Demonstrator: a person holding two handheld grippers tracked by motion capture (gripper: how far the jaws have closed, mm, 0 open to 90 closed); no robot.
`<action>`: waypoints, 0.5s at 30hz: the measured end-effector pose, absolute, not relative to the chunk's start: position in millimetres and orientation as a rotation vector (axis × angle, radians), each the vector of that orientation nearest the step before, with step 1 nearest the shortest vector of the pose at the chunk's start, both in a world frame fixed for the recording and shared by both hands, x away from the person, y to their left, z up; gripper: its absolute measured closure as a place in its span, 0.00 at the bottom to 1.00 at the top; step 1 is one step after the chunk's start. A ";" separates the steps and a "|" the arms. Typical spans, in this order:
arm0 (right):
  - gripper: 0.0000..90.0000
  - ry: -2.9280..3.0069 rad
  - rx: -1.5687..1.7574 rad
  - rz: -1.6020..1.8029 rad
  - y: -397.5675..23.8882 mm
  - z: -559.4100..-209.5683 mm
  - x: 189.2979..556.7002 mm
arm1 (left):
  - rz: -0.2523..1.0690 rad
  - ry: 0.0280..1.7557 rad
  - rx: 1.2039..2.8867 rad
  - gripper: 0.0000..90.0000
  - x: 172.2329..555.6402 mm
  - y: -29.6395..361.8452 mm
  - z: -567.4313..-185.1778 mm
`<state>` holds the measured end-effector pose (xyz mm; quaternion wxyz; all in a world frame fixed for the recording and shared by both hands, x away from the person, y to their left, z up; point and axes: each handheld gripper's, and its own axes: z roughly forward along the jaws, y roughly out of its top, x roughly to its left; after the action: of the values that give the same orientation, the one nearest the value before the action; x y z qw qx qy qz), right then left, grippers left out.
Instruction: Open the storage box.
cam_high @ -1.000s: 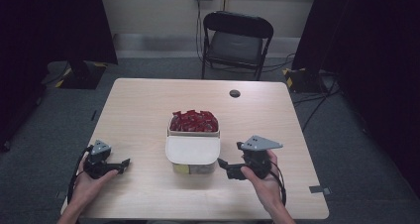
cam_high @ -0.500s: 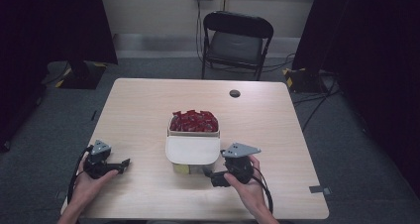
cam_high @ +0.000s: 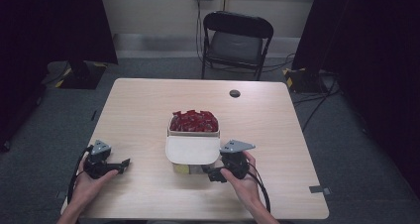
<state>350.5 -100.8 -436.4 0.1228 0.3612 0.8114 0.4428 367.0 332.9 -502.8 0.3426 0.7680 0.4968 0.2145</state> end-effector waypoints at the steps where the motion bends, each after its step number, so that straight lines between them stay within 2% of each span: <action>1: 0.16 2.363 1.058 1.282 -100.3 -437.5 350.8 | 0.558 1.291 1.999 0.13 367.0 333.0 -502.7; 5: 0.12 2.357 1.053 1.286 -98.6 -438.1 352.9 | 0.558 1.292 1.996 0.13 367.0 332.8 -502.8; 15: 0.12 2.347 1.061 1.333 -101.6 -431.7 353.3 | 0.559 1.291 1.998 0.13 367.1 333.0 -502.7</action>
<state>353.3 -101.6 -431.7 0.1207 0.3631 0.8033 0.4563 367.1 333.0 -502.7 0.3418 0.7684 0.4966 0.2148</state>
